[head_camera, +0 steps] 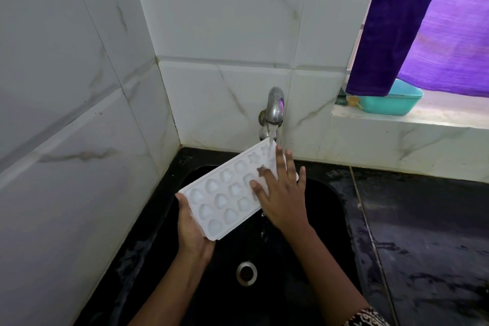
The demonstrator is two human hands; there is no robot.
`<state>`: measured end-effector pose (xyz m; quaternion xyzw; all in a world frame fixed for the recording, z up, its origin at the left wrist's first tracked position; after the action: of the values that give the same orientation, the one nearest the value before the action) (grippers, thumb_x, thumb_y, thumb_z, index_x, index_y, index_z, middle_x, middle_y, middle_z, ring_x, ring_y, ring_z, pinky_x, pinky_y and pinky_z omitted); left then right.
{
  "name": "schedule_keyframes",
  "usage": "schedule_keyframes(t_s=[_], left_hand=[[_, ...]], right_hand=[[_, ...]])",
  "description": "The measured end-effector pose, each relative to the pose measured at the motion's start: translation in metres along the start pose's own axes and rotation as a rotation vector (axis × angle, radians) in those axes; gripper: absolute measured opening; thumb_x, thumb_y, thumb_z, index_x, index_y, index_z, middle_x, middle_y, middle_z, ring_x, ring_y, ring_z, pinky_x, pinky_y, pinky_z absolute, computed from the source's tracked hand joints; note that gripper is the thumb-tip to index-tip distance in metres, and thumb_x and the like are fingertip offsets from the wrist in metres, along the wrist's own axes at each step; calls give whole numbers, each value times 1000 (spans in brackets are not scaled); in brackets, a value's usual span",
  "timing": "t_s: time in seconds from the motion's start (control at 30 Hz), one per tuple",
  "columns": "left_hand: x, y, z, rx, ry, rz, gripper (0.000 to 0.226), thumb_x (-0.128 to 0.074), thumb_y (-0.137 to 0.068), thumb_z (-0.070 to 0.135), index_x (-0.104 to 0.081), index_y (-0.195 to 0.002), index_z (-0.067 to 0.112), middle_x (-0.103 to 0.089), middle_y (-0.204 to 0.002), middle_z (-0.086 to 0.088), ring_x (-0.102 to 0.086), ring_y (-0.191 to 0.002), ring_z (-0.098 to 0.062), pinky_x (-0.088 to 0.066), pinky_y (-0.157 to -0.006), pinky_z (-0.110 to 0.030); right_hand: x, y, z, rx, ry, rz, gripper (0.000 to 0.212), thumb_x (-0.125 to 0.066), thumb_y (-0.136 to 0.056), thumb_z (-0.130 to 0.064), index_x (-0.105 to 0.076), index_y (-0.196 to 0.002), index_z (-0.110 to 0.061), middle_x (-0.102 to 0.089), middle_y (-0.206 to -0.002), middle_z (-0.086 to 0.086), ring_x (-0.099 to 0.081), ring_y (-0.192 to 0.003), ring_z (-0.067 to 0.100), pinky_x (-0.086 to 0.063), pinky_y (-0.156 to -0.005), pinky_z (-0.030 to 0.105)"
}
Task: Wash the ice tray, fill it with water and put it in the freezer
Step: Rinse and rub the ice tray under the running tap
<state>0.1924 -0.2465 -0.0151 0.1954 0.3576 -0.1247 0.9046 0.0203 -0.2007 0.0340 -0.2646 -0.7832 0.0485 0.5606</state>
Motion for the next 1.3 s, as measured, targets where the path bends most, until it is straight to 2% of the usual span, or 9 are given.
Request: schedule_keyframes(t_s=[0.1, 0.33, 0.53, 0.63, 0.73, 0.87, 1.03, 1.13, 1.3], left_hand=[[-2, -3, 6, -11, 28, -1, 75, -32, -86, 74, -58, -128, 18, -68, -122, -13, -67, -109, -32, -59, -73, -39], [4, 4, -16, 80, 39, 5, 78, -29, -88, 75, -51, -138, 19, -62, -131, -15, -61, -118, -36, -50, -88, -49], [-8, -1, -11, 16, 10, -2, 76, -33, -86, 75, -57, -129, 17, -67, -124, -15, -65, -112, -33, -59, -78, -41], [-2, -6, 1, -28, -9, -7, 76, -32, -86, 75, -57, -130, 18, -66, -125, -14, -64, -113, -32, -57, -80, -41], [5, -4, -2, -26, -37, -15, 77, -30, -88, 73, -54, -135, 16, -63, -130, -16, -61, -118, -34, -49, -89, -48], [2, -1, -5, -40, -55, 6, 80, -33, -84, 77, -53, -135, 19, -64, -129, -13, -62, -118, -32, -51, -89, -47], [12, -12, 18, -109, -38, 25, 74, -30, -87, 75, -56, -132, 22, -66, -127, -8, -64, -115, -28, -58, -80, -40], [16, -13, 22, -115, -27, 28, 79, -30, -87, 76, -51, -139, 20, -63, -132, -9, -60, -120, -30, -50, -92, -48], [6, -13, 14, -69, -36, 23, 83, -34, -80, 80, -52, -138, 23, -65, -129, -8, -63, -116, -28, -55, -83, -43]], right_hand=[[-7, 1, 3, 15, -96, -103, 55, -29, -91, -64, -46, -134, -34, 12, -158, -7, 26, -139, 7, 6, -113, 49], [3, -6, 31, -45, -122, -152, 36, -36, -96, -51, -63, -109, -32, 2, -160, -7, 31, -132, -3, 14, -112, 44], [-2, 9, 5, 51, 145, -53, 72, -21, -89, -68, -49, -134, -20, 14, -157, 1, 23, -143, 16, 10, -111, 52], [-4, 4, 13, 7, 53, -157, 54, -31, -91, -63, -43, -136, -35, 26, -151, -8, 35, -136, 9, 10, -112, 51], [3, -5, 22, 58, 139, -132, 40, -34, -93, -57, -58, -118, -37, 15, -155, -6, 28, -139, 13, 12, -112, 50], [6, -2, 6, 148, 304, 43, 46, -35, -91, -57, -66, -112, -31, -24, -155, 9, -17, -143, 28, -15, -109, 60], [-4, 19, 17, 109, 175, 26, 59, -28, -91, -60, -35, -144, -35, -6, -158, 7, 1, -146, 24, -8, -112, 58], [0, 27, 25, 76, 59, 29, 55, -28, -91, -59, -49, -135, -33, -2, -158, 5, 10, -145, 19, -4, -113, 53], [6, 25, 23, 69, -38, 84, 46, -38, -91, -55, -62, -119, -28, -9, -157, 6, 5, -146, 19, -6, -113, 51]])
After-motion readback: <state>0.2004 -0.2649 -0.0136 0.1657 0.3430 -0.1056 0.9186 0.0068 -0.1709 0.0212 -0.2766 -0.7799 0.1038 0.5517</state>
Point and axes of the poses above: each hand's wrist, its own y-axis away from the middle knuckle, its own x-axis out of the back of the hand, z = x × y, the point moved 4 cm from there along -y, towards the middle knuckle
